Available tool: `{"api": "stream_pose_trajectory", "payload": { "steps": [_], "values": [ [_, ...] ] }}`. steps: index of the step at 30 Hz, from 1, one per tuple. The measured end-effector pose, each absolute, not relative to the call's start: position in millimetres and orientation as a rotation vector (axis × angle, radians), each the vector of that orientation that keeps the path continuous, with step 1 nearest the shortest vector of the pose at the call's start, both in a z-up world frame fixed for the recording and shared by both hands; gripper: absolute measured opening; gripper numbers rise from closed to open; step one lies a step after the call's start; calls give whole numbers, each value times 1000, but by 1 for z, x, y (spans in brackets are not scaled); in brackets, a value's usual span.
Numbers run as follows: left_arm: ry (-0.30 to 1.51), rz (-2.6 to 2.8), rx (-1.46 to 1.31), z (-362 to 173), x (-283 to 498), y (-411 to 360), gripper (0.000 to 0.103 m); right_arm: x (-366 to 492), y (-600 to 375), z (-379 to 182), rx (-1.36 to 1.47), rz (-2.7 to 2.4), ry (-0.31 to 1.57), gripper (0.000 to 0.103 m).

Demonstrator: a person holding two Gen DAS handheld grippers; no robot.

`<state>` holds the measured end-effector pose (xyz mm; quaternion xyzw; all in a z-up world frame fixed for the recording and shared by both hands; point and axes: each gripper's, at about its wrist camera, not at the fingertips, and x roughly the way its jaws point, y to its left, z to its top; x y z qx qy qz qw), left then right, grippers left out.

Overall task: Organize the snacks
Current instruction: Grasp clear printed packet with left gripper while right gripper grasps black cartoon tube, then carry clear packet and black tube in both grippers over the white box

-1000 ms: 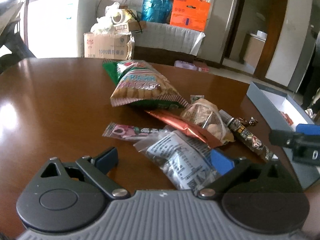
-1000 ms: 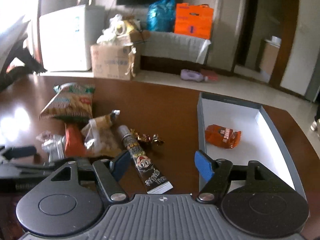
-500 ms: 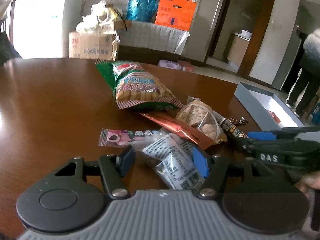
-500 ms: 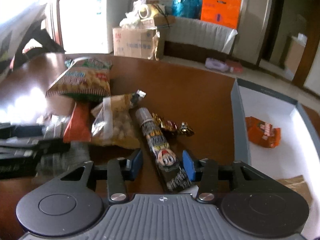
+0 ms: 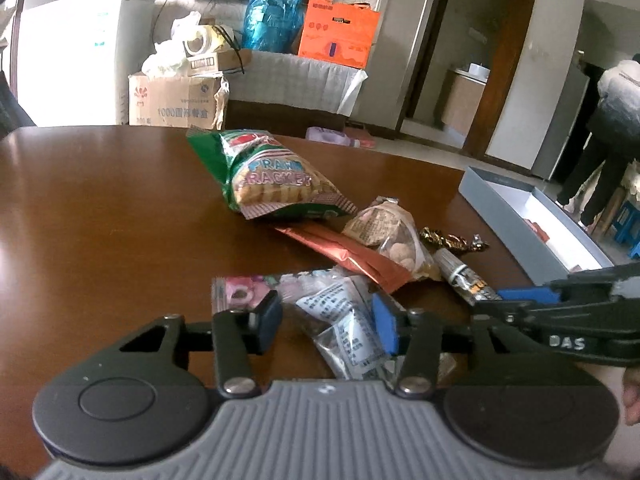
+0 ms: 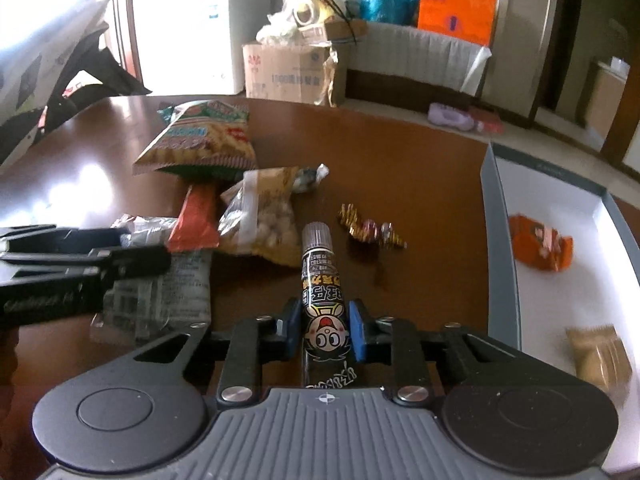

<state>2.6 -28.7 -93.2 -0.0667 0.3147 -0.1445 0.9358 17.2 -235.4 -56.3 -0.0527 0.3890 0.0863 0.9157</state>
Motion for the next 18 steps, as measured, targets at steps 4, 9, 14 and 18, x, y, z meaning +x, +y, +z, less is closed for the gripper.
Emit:
{"api": "stream_pose_trajectory", "payload": {
  "steps": [4,9,14,18],
  "values": [
    [646,-295,-124,-84,-17,-20,40,-7,-235,-45,-72,198,797,27],
    [679,-261,-135,-85,-31,-8,50,-23,-224,-54,-114,201,845,27],
    [715,-157,-114,-92,-31,-3,100,-18,-226,-57,-97,198,833,28],
    [719,-186,-87,-98,-27,-11,103,-13,-223,-59,-95,206,824,31]
  ]
}}
